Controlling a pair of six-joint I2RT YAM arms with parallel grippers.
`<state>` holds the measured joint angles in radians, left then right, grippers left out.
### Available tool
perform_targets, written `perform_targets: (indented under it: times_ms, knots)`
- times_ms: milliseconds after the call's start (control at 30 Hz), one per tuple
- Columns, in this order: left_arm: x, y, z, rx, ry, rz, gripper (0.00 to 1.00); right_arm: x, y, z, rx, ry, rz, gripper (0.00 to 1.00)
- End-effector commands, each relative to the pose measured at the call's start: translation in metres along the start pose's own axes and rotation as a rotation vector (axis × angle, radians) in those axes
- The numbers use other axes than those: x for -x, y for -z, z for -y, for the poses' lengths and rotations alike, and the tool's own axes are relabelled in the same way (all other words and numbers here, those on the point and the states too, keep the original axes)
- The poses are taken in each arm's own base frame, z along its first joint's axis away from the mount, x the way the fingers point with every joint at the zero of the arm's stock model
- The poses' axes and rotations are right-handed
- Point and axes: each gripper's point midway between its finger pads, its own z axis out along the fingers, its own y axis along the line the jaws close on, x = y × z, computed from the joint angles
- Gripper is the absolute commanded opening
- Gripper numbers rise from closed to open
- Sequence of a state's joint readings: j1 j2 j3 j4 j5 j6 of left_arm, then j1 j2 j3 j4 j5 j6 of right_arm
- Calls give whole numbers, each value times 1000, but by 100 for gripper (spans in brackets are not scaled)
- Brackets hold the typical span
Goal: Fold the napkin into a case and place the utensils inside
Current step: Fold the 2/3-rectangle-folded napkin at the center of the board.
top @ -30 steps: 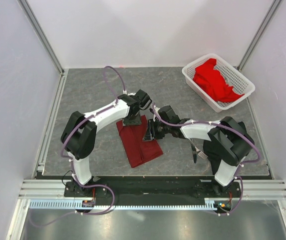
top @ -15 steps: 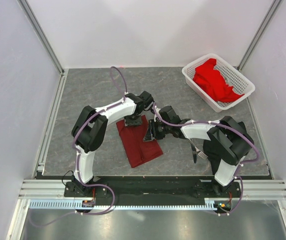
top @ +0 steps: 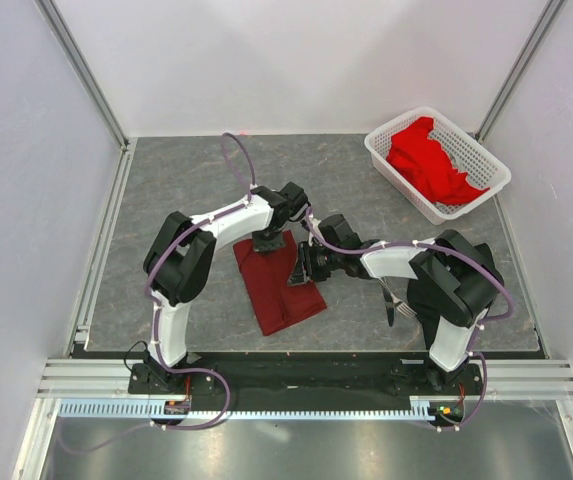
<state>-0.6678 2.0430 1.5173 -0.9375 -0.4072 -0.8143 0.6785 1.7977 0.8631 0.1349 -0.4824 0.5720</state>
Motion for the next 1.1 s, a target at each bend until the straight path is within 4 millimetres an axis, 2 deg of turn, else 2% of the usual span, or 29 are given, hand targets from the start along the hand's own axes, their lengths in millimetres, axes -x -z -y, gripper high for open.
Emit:
perform_targets:
  times_ms: [0, 167, 567, 867, 1067]
  knots:
    - [23, 37, 9, -91, 29, 71, 2, -3, -3, -1, 32, -1, 4, 33]
    - [28, 46, 13, -122, 38, 77, 2, -6, -4, 0, 34, -10, 1, 32]
    - [26, 30, 30, -134, 31, 48, 2, -7, -6, 3, 25, -21, -2, 30]
    - [28, 15, 44, -136, 53, 46, 2, -12, -9, 7, 21, -41, -13, 24]
    - [33, 16, 49, -152, 90, 60, 2, -17, -10, 12, 6, -47, -23, 20]
